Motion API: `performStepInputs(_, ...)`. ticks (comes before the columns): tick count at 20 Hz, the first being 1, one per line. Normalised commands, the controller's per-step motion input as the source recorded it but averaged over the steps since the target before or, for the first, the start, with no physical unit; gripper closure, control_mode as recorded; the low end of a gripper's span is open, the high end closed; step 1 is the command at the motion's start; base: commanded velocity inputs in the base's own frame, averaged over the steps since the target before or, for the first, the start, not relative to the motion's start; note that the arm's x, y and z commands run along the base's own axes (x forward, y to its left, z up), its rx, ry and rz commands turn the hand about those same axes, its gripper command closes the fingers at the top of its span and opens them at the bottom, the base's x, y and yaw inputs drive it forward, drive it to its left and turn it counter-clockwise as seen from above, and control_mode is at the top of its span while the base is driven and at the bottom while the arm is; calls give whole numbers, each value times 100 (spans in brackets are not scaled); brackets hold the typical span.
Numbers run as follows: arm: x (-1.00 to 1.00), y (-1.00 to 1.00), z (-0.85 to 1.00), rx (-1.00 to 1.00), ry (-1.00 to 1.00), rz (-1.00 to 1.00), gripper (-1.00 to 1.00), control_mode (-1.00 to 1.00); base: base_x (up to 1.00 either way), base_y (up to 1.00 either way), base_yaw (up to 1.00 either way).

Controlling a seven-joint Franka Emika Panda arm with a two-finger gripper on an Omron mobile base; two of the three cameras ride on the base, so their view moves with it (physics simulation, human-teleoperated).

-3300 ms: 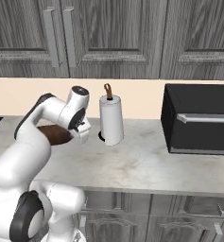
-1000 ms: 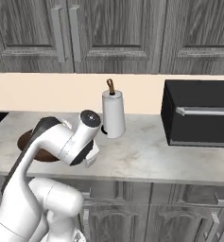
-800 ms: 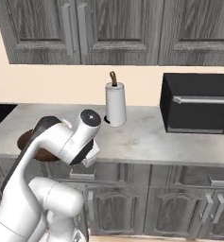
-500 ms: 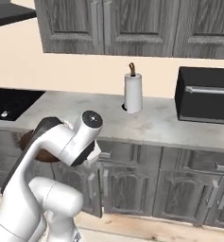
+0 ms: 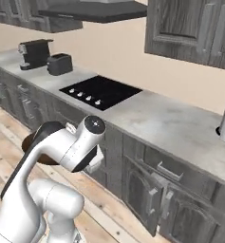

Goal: Pick the cup and bowl from the counter and place them on the counter next to the sink.

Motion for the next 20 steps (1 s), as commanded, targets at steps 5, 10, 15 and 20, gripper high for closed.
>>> performStepInputs(5, 0, 0, 0, 0, 0, 0, 100, 100, 0, 0, 100)
performStepInputs(10, 0, 0, 0, 0, 0, 0, 100, 100, 0, 0, 100)
performStepInputs(15, 0, 0, 0, 0, 0, 0, 100, 100, 6, 0, 100)
performStepInputs(20, 0, 0, 0, 0, 0, 0, 100, 100, 24, 0, 100)
